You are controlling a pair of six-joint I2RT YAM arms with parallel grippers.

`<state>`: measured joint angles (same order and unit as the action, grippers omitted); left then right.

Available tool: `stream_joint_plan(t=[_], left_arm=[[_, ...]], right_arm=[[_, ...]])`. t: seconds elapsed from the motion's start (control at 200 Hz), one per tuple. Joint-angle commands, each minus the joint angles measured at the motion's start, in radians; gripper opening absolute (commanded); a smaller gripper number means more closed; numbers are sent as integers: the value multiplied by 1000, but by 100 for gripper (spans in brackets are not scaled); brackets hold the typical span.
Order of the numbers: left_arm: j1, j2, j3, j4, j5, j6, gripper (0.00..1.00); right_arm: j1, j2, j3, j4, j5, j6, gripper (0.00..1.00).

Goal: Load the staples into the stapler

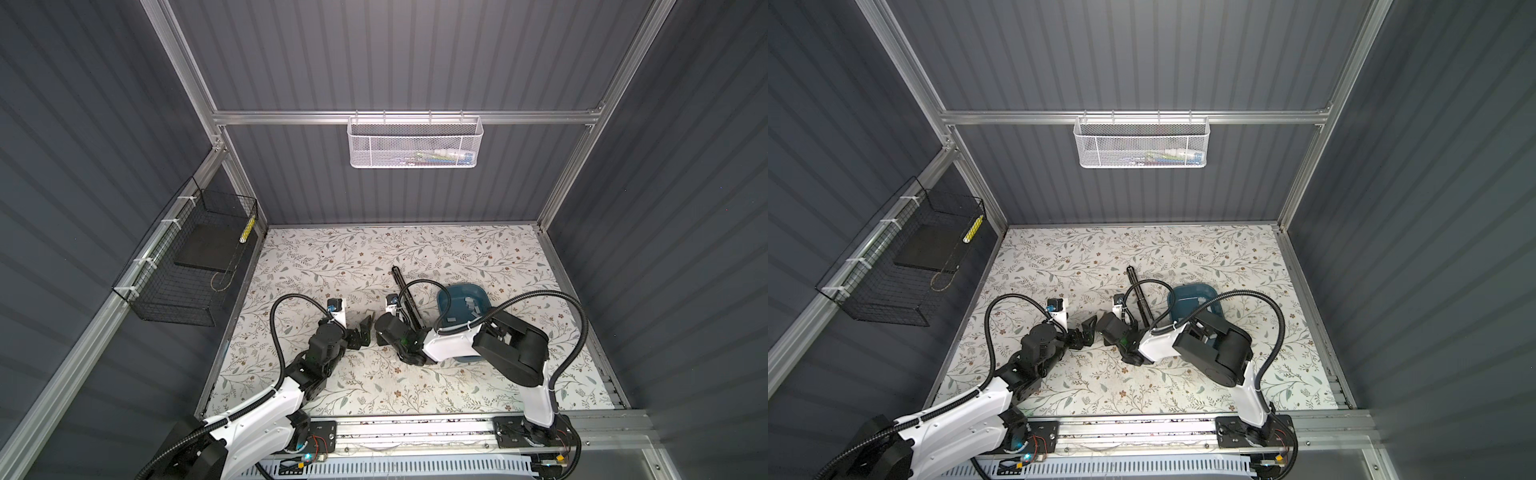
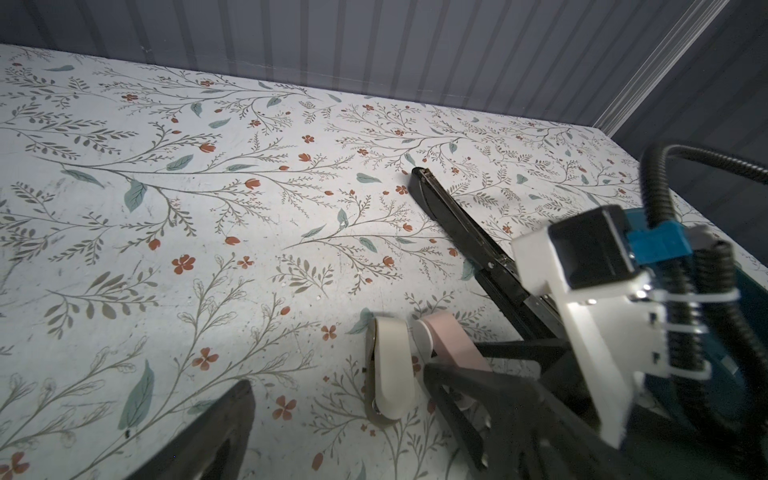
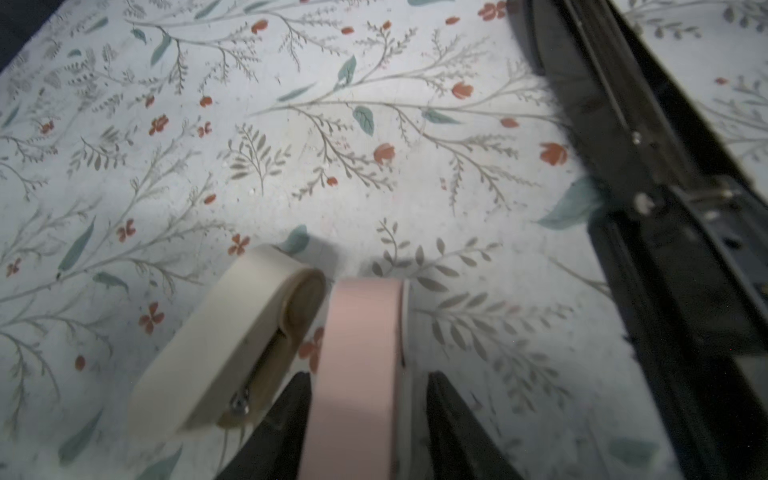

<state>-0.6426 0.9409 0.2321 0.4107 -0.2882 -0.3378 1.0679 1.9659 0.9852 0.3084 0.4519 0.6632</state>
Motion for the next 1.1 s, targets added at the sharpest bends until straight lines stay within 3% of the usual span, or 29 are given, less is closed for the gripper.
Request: stream_joint_plan(t=[0.0, 0.18, 0.35, 0.625, 0.865, 1.096], left_arm=[[-6, 6, 36, -17, -11, -12, 99], [-6, -4, 43, -7, 8, -22, 100], [-6, 2, 58, -10, 35, -47, 100], [-6, 1, 113, -47, 81, -70, 100], [-6, -6, 166, -91, 104, -73, 100], [-6, 54, 216, -91, 152, -98, 100]], right_arm=[[3, -128, -88, -47, 22, -44, 50], [39, -363, -287, -46, 114, -61, 54], [51, -509, -416, -48, 108, -42, 56], [43, -442, -441, -44, 136, -35, 58], [-13, -421, -487, 29, 156, -70, 77], [-33, -407, -505, 144, 83, -131, 76]])
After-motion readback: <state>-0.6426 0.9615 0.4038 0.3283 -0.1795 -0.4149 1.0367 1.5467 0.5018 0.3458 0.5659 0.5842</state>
